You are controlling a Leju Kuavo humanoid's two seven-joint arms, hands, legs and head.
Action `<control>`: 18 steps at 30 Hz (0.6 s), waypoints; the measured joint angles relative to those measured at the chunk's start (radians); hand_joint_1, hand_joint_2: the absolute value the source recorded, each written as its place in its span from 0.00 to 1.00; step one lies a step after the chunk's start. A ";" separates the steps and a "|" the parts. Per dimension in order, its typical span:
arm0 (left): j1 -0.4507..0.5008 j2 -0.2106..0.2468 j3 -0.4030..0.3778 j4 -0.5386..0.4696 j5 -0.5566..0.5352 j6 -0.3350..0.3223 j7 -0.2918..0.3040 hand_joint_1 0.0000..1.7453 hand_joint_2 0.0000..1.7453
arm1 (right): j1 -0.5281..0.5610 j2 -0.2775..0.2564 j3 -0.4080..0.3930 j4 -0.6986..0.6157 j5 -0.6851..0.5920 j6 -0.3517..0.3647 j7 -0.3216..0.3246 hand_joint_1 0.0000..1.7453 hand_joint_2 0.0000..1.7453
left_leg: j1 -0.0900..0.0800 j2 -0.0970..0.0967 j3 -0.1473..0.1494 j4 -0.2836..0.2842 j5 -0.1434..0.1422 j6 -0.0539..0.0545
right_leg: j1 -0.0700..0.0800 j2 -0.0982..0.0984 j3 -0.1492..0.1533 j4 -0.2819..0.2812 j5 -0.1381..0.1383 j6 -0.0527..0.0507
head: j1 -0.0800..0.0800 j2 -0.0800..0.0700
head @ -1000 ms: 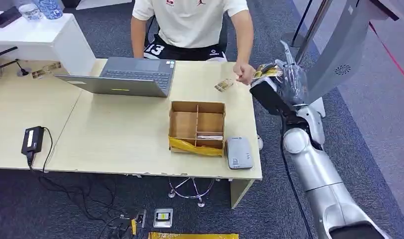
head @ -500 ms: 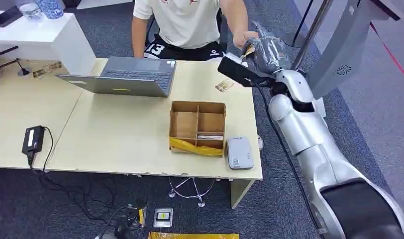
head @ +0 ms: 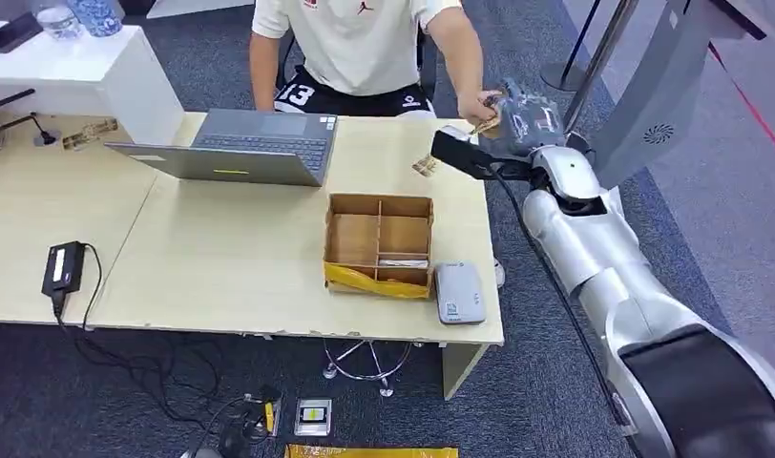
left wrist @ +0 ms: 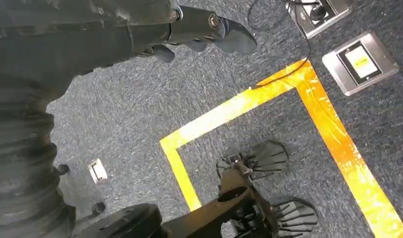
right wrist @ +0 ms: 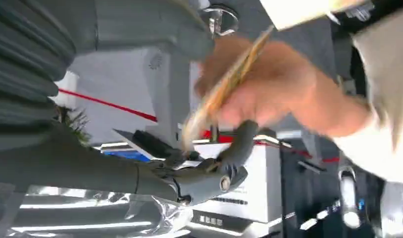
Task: Pass the card to the sensor for recognition and then transmit it.
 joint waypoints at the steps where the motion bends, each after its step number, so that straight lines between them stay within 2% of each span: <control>1: 0.000 0.002 0.000 0.000 -0.001 -0.001 -0.002 0.00 1.00 | -0.001 -0.003 -0.001 0.004 -0.021 -0.028 -0.018 0.00 1.00 | 0.000 0.001 0.000 0.000 0.000 0.000 | 0.000 0.001 0.000 0.000 0.000 0.000 | 0.000 0.000; 5: 0.000 0.006 0.000 0.000 -0.010 -0.002 -0.023 0.00 1.00 | -0.003 -0.007 -0.020 0.011 -0.111 -0.123 -0.129 0.00 1.00 | 0.000 0.001 0.000 0.000 0.000 0.000 | 0.000 0.001 0.000 0.000 0.000 0.000 | 0.000 0.000; 7: 0.000 0.009 0.000 0.000 -0.010 0.006 -0.044 0.00 1.00 | -0.003 -0.007 -0.037 0.006 -0.171 -0.123 -0.190 0.00 1.00 | 0.000 0.001 0.000 0.000 0.000 0.000 | 0.000 0.001 0.000 0.000 0.000 0.000 | -0.001 0.000; 8: 0.001 0.010 0.000 0.000 -0.007 0.014 -0.062 0.00 1.00 | 0.001 -0.007 -0.047 -0.010 -0.202 -0.098 -0.195 0.00 1.00 | 0.000 0.001 0.000 0.000 0.000 0.000 | 0.000 0.001 0.000 0.000 0.000 0.000 | 0.000 0.000; 10: 0.005 0.010 0.000 0.000 -0.001 0.025 -0.084 0.00 1.00 | 0.029 -0.008 -0.060 -0.069 -0.239 -0.029 -0.164 0.00 1.00 | 0.000 0.001 0.001 0.000 0.000 0.000 | 0.000 0.001 0.000 0.000 0.000 0.000 | 0.000 0.000; 12: 0.011 0.011 0.000 0.000 0.004 0.033 -0.100 0.00 1.00 | 0.107 -0.016 -0.059 -0.205 -0.264 0.100 -0.068 0.00 1.00 | 0.001 0.001 0.002 0.000 0.000 0.000 | 0.001 0.002 0.001 0.000 0.000 0.000 | 0.000 0.000; 14: 0.016 0.011 0.000 0.000 0.011 0.036 -0.110 0.00 1.00 | 0.205 -0.029 -0.057 -0.366 -0.237 0.181 0.012 0.00 1.00 | 0.000 0.001 0.001 0.000 0.000 0.000 | 0.000 0.000 0.000 0.000 0.000 0.000 | 0.000 0.000; 16: 0.020 0.014 -0.001 0.000 0.013 0.038 -0.113 0.00 1.00 | 0.288 -0.041 -0.054 -0.504 -0.179 0.224 0.050 0.00 1.00 | 0.000 0.001 0.000 0.000 -0.001 0.000 | 0.000 0.000 0.000 0.000 0.000 0.000 | 0.000 0.000; 17: 0.024 0.015 -0.001 0.000 0.015 0.038 -0.114 0.00 1.00 | 0.345 -0.049 -0.051 -0.620 -0.145 0.245 0.068 0.00 1.00 | 0.000 0.001 0.000 0.000 -0.001 0.000 | 0.000 0.000 0.000 0.000 0.000 0.000 | 0.000 0.000; 18: 0.027 0.017 -0.001 0.000 0.018 0.040 -0.114 0.00 1.00 | 0.378 -0.055 -0.048 -0.691 -0.149 0.275 0.082 0.00 1.00 | 0.000 0.001 0.000 0.000 -0.002 -0.001 | 0.000 0.001 0.000 0.000 0.000 0.000 | 0.000 0.000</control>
